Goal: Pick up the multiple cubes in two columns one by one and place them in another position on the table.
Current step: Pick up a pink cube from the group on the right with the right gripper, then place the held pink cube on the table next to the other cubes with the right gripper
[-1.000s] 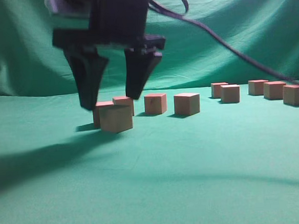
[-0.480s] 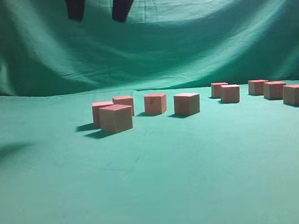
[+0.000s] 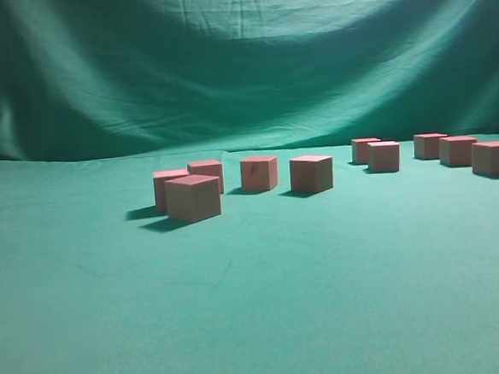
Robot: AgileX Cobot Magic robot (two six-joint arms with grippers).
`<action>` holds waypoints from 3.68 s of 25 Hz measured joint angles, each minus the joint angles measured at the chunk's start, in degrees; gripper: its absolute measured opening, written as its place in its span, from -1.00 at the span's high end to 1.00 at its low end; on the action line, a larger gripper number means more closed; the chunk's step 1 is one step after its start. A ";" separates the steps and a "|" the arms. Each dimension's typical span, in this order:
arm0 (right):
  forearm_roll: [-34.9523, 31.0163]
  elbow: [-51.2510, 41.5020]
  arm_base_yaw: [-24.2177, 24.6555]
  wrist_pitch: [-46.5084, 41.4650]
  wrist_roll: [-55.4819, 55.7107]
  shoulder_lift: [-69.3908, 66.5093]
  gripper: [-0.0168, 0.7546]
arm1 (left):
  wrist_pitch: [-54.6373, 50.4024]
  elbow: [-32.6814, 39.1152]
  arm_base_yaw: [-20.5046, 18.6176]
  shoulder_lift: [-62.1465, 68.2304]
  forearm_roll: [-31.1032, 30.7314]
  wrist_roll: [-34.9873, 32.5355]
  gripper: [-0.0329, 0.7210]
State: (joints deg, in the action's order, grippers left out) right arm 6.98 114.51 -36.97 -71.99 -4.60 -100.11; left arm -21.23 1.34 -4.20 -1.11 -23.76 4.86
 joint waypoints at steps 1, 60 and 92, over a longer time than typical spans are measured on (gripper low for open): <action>0.25 -0.74 2.39 0.00 0.53 1.61 -0.44 | 0.00 0.00 0.00 0.00 0.00 0.00 0.91; -28.63 -35.77 22.93 12.14 -17.89 9.22 0.28 | 0.00 0.00 0.00 0.00 0.00 0.00 0.91; -15.67 -36.23 -4.78 28.04 -23.40 -12.52 0.28 | 0.00 0.00 0.00 0.00 0.00 0.00 0.91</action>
State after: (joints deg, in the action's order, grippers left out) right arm -8.68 78.27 -41.75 -43.95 -28.00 -112.63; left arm -21.23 1.34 -4.20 -1.11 -23.76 4.86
